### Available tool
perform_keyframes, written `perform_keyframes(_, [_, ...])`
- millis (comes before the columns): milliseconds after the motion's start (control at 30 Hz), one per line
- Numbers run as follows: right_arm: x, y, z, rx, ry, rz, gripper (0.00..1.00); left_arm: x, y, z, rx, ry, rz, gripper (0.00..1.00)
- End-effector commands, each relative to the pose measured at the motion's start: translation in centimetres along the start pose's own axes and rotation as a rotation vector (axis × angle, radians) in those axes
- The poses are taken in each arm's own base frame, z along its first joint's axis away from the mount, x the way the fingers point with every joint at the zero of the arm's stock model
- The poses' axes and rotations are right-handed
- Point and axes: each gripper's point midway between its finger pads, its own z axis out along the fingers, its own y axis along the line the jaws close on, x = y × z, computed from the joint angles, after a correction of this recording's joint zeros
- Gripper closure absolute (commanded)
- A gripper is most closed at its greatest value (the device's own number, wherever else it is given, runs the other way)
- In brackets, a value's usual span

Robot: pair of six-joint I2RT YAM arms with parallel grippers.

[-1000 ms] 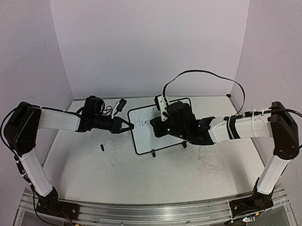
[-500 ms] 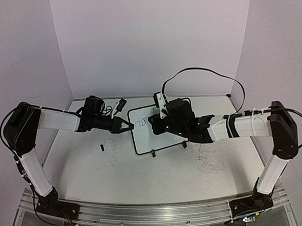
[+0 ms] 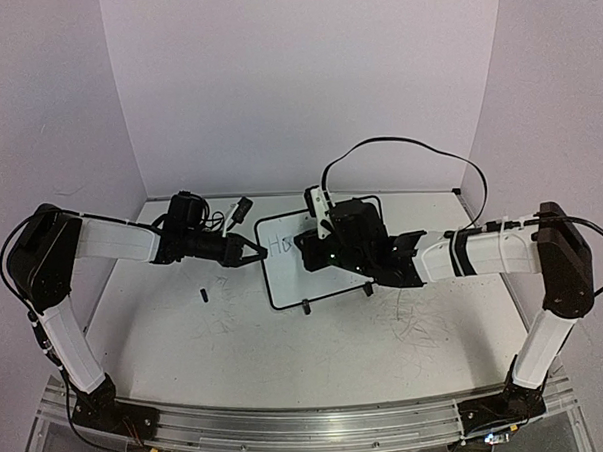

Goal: Write a sentence on the whiteboard

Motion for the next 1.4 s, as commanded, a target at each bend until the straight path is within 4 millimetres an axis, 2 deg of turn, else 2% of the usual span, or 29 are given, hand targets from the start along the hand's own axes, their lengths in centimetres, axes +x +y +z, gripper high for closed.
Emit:
perform_keyframes(0, [-0.9,-0.2,0.3,0.024,-0.027,0.008,1.00,-1.1,-0.5,-0.9,-0.010,-0.018,0.008,1.00])
perform_keyframes(233, [0.0,-0.2,0.3,0.021,-0.011,0.020,1.00,-1.1,-0.5,-1.0,-0.014,-0.019,0.009,1.00])
perform_keyframes(400, [-1.5,-0.6,-0.2,0.044,-0.066,0.044,1.00,-1.2,-0.6,-1.0,-0.014,-0.021,0.011,1.00])
perform_keyframes(533, [-1.8,-1.0,-0.4,0.069,-0.079,0.055,1.00,-1.3,-0.7,-1.1,-0.013,-0.023,0.013,1.00])
perform_keyframes(967, [0.4,-2.1,-0.9,0.096,-0.031,0.059,1.00,-1.2,-0.6,-1.0,-0.015,-0.021,0.011,1.00])
perform_keyframes(1133, [0.3,-1.9,-0.9,0.090,-0.031,0.059,1.00,-1.2,-0.6,-1.0,-0.015,-0.022,0.011,1.00])
perform_keyframes(1200, [0.0,-1.7,-1.1,0.076,-0.035,0.062,1.00,-1.2,-0.6,-1.0,-0.016,-0.022,0.011,1.00])
perform_keyframes(1333, [-2.6,0.0,-3.8,-0.028,-0.091,0.078,1.00,-1.3,-0.5,-1.1,-0.023,-0.024,0.014,1.00])
perform_keyframes(1367, [-2.7,0.0,-4.2,-0.036,-0.096,0.080,1.00,-1.3,-0.5,-1.1,-0.024,-0.024,0.015,1.00])
